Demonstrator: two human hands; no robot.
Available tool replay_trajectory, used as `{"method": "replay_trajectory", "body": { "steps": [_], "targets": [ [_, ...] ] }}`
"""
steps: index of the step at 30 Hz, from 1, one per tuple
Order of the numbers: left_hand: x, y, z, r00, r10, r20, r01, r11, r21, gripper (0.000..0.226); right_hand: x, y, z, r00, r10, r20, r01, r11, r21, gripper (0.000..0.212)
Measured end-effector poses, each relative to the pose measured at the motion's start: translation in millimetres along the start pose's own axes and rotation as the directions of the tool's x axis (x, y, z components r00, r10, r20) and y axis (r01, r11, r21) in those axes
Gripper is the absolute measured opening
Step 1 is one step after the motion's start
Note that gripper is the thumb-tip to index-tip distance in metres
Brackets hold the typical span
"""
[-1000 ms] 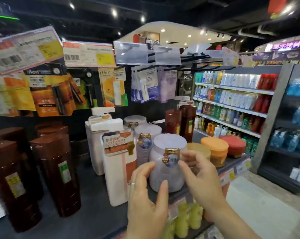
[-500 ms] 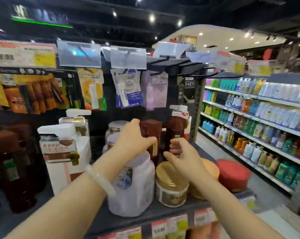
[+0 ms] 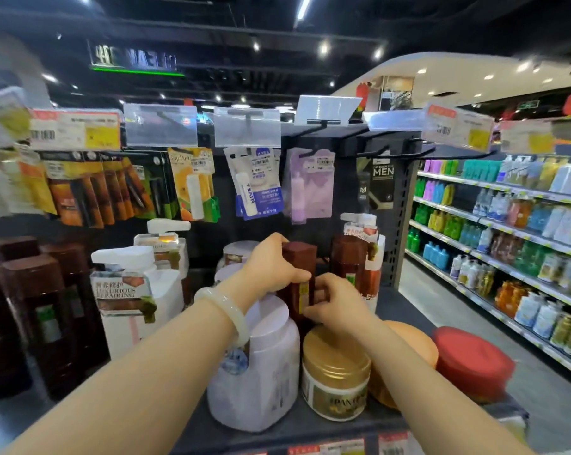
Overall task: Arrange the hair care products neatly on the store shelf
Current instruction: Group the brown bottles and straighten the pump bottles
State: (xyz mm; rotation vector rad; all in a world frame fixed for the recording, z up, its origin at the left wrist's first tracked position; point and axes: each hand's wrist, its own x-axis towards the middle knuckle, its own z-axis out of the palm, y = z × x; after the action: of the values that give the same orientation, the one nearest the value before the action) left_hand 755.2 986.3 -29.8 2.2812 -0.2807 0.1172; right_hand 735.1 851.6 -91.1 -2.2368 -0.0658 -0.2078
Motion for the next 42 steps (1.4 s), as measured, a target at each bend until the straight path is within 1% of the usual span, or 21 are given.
{"method": "replay_trajectory", "body": {
  "steps": [1, 3, 4, 5, 6, 7, 8, 10, 11, 13, 16, 19, 21, 24, 26, 28, 30, 32, 34, 39, 42],
  "targets": [
    [-1.1, -1.1, -0.3, 1.0, 0.009, -0.006, -0.009, 1.0, -0.006, 0.055, -1.8, 4.8, -6.4, 0.99, -0.03, -0.139, 0.033, 0.999, 0.023, 0.033],
    [-3.5, -3.4, 0.7, 0.999, 0.04, -0.02, -0.04, 0.999, -0.012, 0.055, -5.4, 14.6, -22.8, 0.892, -0.055, -0.449, 0.096, 0.993, 0.068, 0.025],
    [-4.5, -3.8, 1.6, 0.998, 0.052, -0.025, -0.052, 0.999, -0.017, 0.056, -3.3, 21.7, -29.8, 0.841, -0.033, -0.539, 0.083, 0.994, 0.069, 0.032],
    [-5.2, -3.8, 2.8, 0.998, 0.06, -0.029, -0.061, 0.998, -0.022, 0.057, 0.2, 27.9, -35.0, 0.818, -0.004, -0.575, 0.038, 0.998, 0.047, 0.047],
    [-5.6, -3.6, 3.7, 0.997, 0.066, -0.035, -0.067, 0.997, -0.029, 0.058, 6.5, 34.4, -37.0, 0.831, 0.038, -0.555, -0.026, 0.999, 0.028, 0.064],
    [-5.8, -3.5, 4.5, 0.997, 0.067, -0.039, -0.068, 0.997, -0.036, 0.058, 13.6, 38.6, -36.9, 0.87, 0.073, -0.487, -0.065, 0.997, 0.032, 0.078],
    [-6.2, -3.2, 5.0, 0.997, 0.065, -0.041, -0.066, 0.997, -0.042, 0.057, 19.5, 41.2, -34.9, 0.915, 0.093, -0.392, -0.079, 0.996, 0.051, 0.083],
    [-6.6, -2.7, 5.4, 0.997, 0.057, -0.05, -0.06, 0.997, -0.052, 0.056, 28.7, 45.3, -27.6, 0.972, 0.085, -0.22, -0.074, 0.996, 0.056, 0.07],
    [-7.2, -2.4, 5.7, 0.997, 0.056, -0.062, -0.06, 0.996, -0.065, 0.055, 30.5, 46.2, -24.5, 0.98, 0.07, -0.188, -0.066, 0.997, 0.029, 0.06],
    [-9.8, -0.4, 4.9, 0.991, 0.072, -0.117, -0.086, 0.989, -0.119, 0.054, 29.0, 44.6, -20.5, 0.976, 0.014, -0.22, -0.015, 1.0, -0.003, 0.049],
    [-20.7, 6.7, -5.8, 0.952, 0.118, -0.281, -0.199, 0.938, -0.283, 0.054, 14.3, 27.4, -26.0, 0.929, -0.083, -0.362, 0.081, 0.997, -0.021, 0.041],
    [-45.0, 16.6, -22.9, 0.88, 0.143, -0.454, -0.378, 0.79, -0.484, 0.051, -11.2, -2.9, -47.0, 0.837, -0.175, -0.519, 0.223, 0.974, 0.031, 0.035],
    [-66.7, 22.2, -34.7, 0.851, 0.105, -0.515, -0.448, 0.658, -0.605, 0.041, -29.1, -25.0, -62.9, 0.804, -0.252, -0.539, 0.332, 0.942, 0.056, 0.034],
    [-98.2, 23.3, -54.6, 0.848, 0.063, -0.527, -0.489, 0.479, -0.729, 0.026, -59.1, -59.2, -77.8, 0.807, -0.354, -0.473, 0.455, 0.883, 0.115, 0.035],
    [-118.0, 16.8, -72.5, 0.86, 0.079, -0.504, -0.479, 0.467, -0.744, 0.028, -76.6, -81.5, -74.4, 0.831, -0.412, -0.374, 0.504, 0.842, 0.193, 0.049],
    [-135.8, 5.2, -89.4, 0.881, 0.115, -0.459, -0.446, 0.526, -0.724, 0.043, -85.3, -95.6, -60.7, 0.864, -0.44, -0.247, 0.501, 0.803, 0.322, 0.056],
    [-151.7, -10.3, -103.4, 0.892, 0.125, -0.434, -0.416, 0.601, -0.682, 0.051, -89.9, -105.8, -37.7, 0.89, -0.442, -0.116, 0.441, 0.765, 0.47, 0.04],
    [-163.4, -32.3, -117.9, 0.87, 0.097, -0.483, -0.419, 0.662, -0.622, 0.049, -96.6, -118.7, -5.7, 0.904, -0.427, -0.013, 0.362, 0.749, 0.555, 0.03],
    [-170.9, -61.1, -136.0, 0.829, 0.041, -0.557, -0.425, 0.693, -0.582, 0.041, -100.2, -129.8, 30.4, 0.895, -0.443, 0.057, 0.339, 0.757, 0.559, 0.037],
    [-174.7, -135.3, -186.1, 0.708, -0.087, -0.701, -0.436, 0.727, -0.53, 0.025, -97.8, -153.4, 123.1, 0.868, -0.446, 0.217, 0.288, 0.809, 0.512, 0.033],
    [-174.4, -166.6, -203.3, 0.694, -0.087, -0.715, -0.409, 0.77, -0.49, 0.027, -93.4, -165.4, 166.5, 0.861, -0.44, 0.255, 0.27, 0.821, 0.503, 0.04]
  ]
}}
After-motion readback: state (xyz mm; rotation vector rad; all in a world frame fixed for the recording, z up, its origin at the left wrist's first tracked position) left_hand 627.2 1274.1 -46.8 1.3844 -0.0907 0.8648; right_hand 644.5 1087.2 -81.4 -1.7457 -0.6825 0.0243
